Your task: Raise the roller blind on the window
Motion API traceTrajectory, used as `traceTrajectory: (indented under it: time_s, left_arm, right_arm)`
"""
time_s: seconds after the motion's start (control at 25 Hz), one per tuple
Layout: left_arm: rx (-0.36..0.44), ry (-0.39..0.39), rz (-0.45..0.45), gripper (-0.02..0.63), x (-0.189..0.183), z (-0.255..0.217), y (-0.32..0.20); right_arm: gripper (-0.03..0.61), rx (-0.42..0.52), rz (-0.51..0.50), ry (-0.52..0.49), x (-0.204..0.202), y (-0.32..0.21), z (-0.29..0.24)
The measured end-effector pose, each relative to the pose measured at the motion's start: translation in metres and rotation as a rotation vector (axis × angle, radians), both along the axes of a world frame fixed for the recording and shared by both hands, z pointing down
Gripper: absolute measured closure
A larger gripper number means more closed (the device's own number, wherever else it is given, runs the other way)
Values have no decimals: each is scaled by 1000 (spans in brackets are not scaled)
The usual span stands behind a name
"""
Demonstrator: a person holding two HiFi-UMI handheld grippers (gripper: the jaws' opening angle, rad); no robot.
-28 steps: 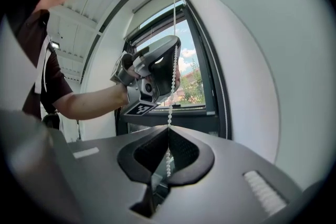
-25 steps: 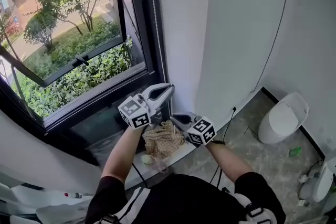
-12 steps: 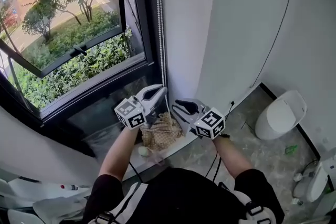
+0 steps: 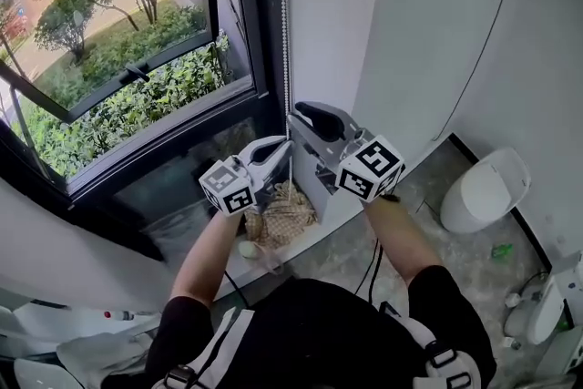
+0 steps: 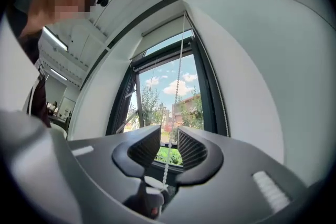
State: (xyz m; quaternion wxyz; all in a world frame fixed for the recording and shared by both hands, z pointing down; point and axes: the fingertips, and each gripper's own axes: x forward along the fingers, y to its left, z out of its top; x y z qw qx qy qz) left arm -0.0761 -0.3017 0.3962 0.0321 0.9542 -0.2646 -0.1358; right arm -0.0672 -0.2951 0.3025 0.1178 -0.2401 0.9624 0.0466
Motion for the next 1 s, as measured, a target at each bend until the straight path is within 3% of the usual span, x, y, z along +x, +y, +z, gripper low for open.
traceTrajectory:
  time_s: [0.2,0.32,0.48,0.8,0.92,1.0]
  left_arm:
    - [4,-11,5,607,0,-1,5]
    - [0,1,8,607,0,-1,8]
    - [-5,8,10,606,0,0,9]
    - [-17,14,16,607,3,-1,8]
    - [-42,-40,17,607,8,22,4]
    - [-117,-112,25,607,15,58,2]
  right_arm:
    - [477,-6,-20,-118,-7,-9,-46]
    - [483,12,-34,-123,-14,-10,-59]
    - [552,13,-16,-126,-13,-12,-60]
    - [563,-10,-37,-140,-11,-12,-54]
    - [563,20,2,-107,-7,-11,-34]
    - [565,0,21,-42,-8,-13,1]
